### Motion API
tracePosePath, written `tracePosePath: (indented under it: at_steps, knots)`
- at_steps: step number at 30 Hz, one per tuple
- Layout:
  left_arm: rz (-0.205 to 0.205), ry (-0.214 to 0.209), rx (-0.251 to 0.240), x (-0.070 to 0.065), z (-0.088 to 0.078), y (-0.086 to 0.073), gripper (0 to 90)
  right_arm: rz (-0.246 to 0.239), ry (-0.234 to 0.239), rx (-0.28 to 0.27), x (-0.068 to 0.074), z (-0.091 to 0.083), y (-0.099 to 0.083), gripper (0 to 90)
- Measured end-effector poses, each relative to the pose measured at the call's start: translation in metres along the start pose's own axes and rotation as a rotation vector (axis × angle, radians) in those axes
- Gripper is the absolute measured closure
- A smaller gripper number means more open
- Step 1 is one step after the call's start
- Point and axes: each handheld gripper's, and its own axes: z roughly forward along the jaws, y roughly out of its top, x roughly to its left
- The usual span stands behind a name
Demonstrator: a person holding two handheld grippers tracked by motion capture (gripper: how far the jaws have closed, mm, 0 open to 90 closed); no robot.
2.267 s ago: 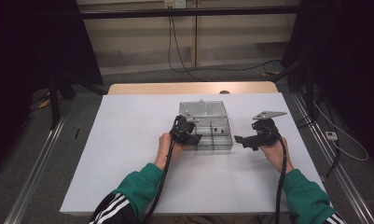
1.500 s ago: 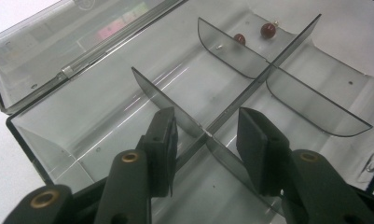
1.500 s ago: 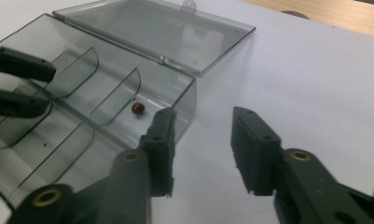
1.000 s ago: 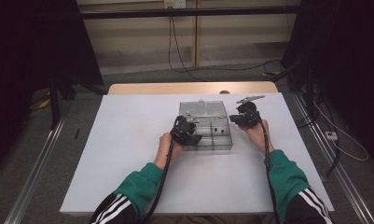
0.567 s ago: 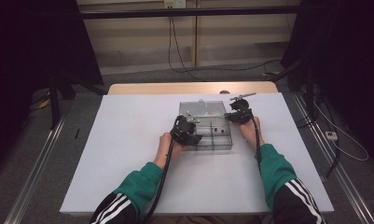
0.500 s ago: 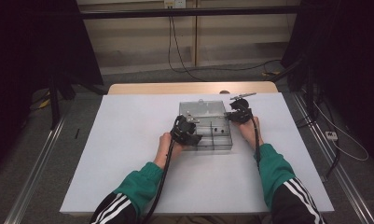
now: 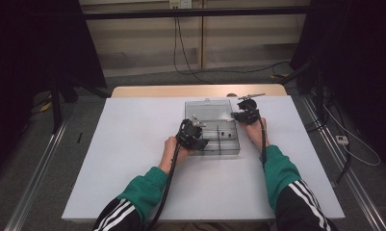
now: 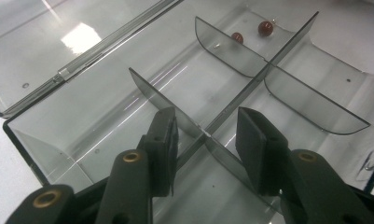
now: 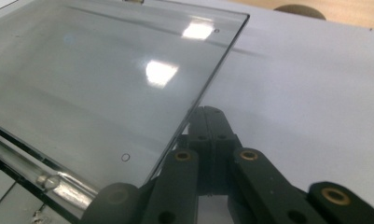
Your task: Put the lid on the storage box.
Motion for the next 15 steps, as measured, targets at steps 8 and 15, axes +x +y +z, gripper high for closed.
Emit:
tracePosePath:
  at_steps: [8,15]
  knots:
    - [0.000,0.000,0.000,0.000,0.000,0.000,58.8,-0.028,-0.009,-0.065,0.003,-0.010,0.006,90.0]
    - [0.001,0.000,-0.001,0.000,0.000,0.000,58.8,-0.065,-0.010,-0.109,0.004,-0.019,0.012,90.0]
